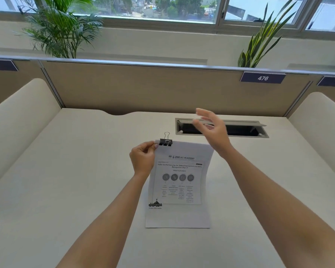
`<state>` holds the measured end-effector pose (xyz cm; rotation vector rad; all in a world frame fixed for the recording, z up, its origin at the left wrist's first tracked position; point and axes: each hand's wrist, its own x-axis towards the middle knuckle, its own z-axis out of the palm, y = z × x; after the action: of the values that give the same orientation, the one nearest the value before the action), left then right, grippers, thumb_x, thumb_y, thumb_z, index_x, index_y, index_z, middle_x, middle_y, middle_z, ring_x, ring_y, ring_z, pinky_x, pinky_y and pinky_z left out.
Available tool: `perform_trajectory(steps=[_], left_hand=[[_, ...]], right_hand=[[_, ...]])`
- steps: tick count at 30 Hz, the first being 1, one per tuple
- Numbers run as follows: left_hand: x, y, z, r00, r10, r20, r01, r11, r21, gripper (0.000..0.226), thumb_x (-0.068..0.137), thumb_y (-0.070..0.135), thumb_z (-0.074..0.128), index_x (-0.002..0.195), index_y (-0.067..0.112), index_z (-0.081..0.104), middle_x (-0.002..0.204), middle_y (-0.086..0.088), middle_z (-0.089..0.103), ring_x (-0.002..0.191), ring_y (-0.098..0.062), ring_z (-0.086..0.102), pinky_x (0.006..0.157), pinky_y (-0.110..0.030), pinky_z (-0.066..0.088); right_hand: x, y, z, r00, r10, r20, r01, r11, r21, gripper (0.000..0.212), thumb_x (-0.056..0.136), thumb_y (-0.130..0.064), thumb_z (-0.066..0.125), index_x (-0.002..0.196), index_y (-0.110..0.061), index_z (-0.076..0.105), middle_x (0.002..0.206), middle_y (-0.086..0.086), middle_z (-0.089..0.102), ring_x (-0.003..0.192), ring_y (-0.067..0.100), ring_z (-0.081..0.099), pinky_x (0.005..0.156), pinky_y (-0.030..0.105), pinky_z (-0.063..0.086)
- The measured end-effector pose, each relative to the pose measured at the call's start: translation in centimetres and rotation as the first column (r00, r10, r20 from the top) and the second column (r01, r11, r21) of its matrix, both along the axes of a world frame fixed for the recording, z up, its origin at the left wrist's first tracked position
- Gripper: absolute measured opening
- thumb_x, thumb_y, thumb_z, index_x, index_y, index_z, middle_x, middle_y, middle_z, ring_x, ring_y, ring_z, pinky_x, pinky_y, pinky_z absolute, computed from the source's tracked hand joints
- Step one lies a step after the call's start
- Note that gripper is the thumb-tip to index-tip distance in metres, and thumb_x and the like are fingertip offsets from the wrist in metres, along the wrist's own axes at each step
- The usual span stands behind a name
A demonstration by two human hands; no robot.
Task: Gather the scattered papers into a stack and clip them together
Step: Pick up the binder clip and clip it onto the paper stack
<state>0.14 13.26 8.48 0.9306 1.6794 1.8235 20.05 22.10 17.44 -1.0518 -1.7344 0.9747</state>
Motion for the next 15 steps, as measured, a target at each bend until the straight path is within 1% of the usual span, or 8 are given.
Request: perform_trajectory(steps=[3, 5, 6, 8, 9, 12, 13, 15], left_hand=[[-0.1, -0.3, 0.3, 0.996, -0.011, 0.085, 0.009, 1.000, 0.024, 0.019, 0.082, 0.006, 0.072, 0.085, 0.024, 0.075, 0.080, 0.012, 0.074, 0.074, -0.003, 0.070, 0.065, -0.018, 0.056], [-0.2, -0.5, 0.7, 0.991, -0.018, 0.135, 0.012, 0.999, 0.044, 0.019, 0.083, 0.003, 0.070, 0.086, 0.021, 0.075, 0.081, 0.009, 0.074, 0.073, -0.003, 0.069, 0.066, -0.018, 0.056], [-0.2, -0.5, 0.8, 0.988, -0.018, 0.155, 0.010, 0.999, 0.049, 0.019, 0.083, 0.003, 0.070, 0.086, 0.021, 0.075, 0.082, 0.008, 0.074, 0.072, -0.003, 0.069, 0.066, -0.018, 0.056], [-0.1, -0.6, 1.3, 0.983, -0.018, 0.184, 0.008, 0.998, 0.059, 0.017, 0.083, 0.004, 0.070, 0.087, 0.019, 0.075, 0.083, 0.006, 0.074, 0.071, -0.004, 0.068, 0.064, -0.019, 0.056], [-0.1, -0.6, 1.5, 0.982, -0.018, 0.188, 0.006, 0.998, 0.064, 0.015, 0.083, 0.004, 0.070, 0.088, 0.018, 0.074, 0.083, 0.005, 0.073, 0.070, -0.004, 0.068, 0.063, -0.018, 0.056], [0.0, -0.5, 2.2, 0.981, -0.006, 0.194, -0.011, 0.997, 0.083, 0.014, 0.083, 0.005, 0.070, 0.091, 0.016, 0.074, 0.083, 0.005, 0.073, 0.068, -0.001, 0.068, 0.061, -0.016, 0.054], [-0.1, -0.5, 2.4, 0.979, 0.006, 0.202, -0.024, 0.996, 0.085, 0.015, 0.083, 0.005, 0.071, 0.091, 0.017, 0.074, 0.082, 0.006, 0.073, 0.067, 0.000, 0.068, 0.061, -0.015, 0.054], [-0.4, -0.5, 2.8, 0.972, 0.031, 0.232, -0.052, 0.995, 0.085, 0.016, 0.083, 0.006, 0.071, 0.086, 0.021, 0.075, 0.079, 0.010, 0.073, 0.066, 0.001, 0.067, 0.061, -0.012, 0.052]], right_hand=[[2.4, -1.0, -2.7, 0.928, -0.289, -0.234, 0.265, 0.956, -0.127, 0.031, 0.092, -0.038, 0.059, 0.120, -0.027, 0.063, 0.118, -0.013, 0.065, 0.110, -0.001, 0.058, 0.095, 0.023, 0.045], [3.7, -2.1, -5.3, 0.875, -0.408, -0.261, 0.337, 0.900, -0.277, 0.034, 0.096, -0.038, 0.050, 0.125, -0.024, 0.059, 0.124, -0.007, 0.062, 0.118, 0.007, 0.055, 0.104, 0.032, 0.043], [4.3, -2.8, -6.8, 0.867, -0.431, -0.252, 0.336, 0.877, -0.344, 0.035, 0.098, -0.038, 0.046, 0.127, -0.022, 0.057, 0.125, -0.004, 0.061, 0.121, 0.014, 0.054, 0.104, 0.034, 0.041], [5.0, -4.5, -9.4, 0.879, -0.417, -0.233, 0.283, 0.848, -0.447, 0.040, 0.101, -0.041, 0.037, 0.127, -0.018, 0.056, 0.118, 0.002, 0.063, 0.119, 0.024, 0.055, 0.097, 0.037, 0.043], [5.1, -5.5, -10.4, 0.894, -0.391, -0.220, 0.248, 0.839, -0.484, 0.045, 0.101, -0.045, 0.032, 0.126, -0.018, 0.057, 0.111, 0.004, 0.067, 0.113, 0.025, 0.059, 0.094, 0.038, 0.044], [5.1, -8.4, -12.6, 0.941, -0.288, -0.176, 0.157, 0.835, -0.528, 0.052, 0.100, -0.051, 0.024, 0.114, -0.020, 0.063, 0.090, -0.002, 0.075, 0.090, 0.016, 0.067, 0.083, 0.035, 0.049], [5.1, -9.2, -13.2, 0.957, -0.244, -0.158, 0.128, 0.841, -0.526, 0.049, 0.100, -0.051, 0.026, 0.108, -0.022, 0.065, 0.090, -0.003, 0.075, 0.087, 0.015, 0.068, 0.079, 0.031, 0.051], [4.8, -10.6, -14.1, 0.979, -0.157, -0.130, 0.070, 0.860, -0.506, 0.036, 0.099, -0.044, 0.039, 0.105, -0.023, 0.067, 0.101, -0.001, 0.074, 0.091, 0.013, 0.070, 0.072, 0.022, 0.054]])
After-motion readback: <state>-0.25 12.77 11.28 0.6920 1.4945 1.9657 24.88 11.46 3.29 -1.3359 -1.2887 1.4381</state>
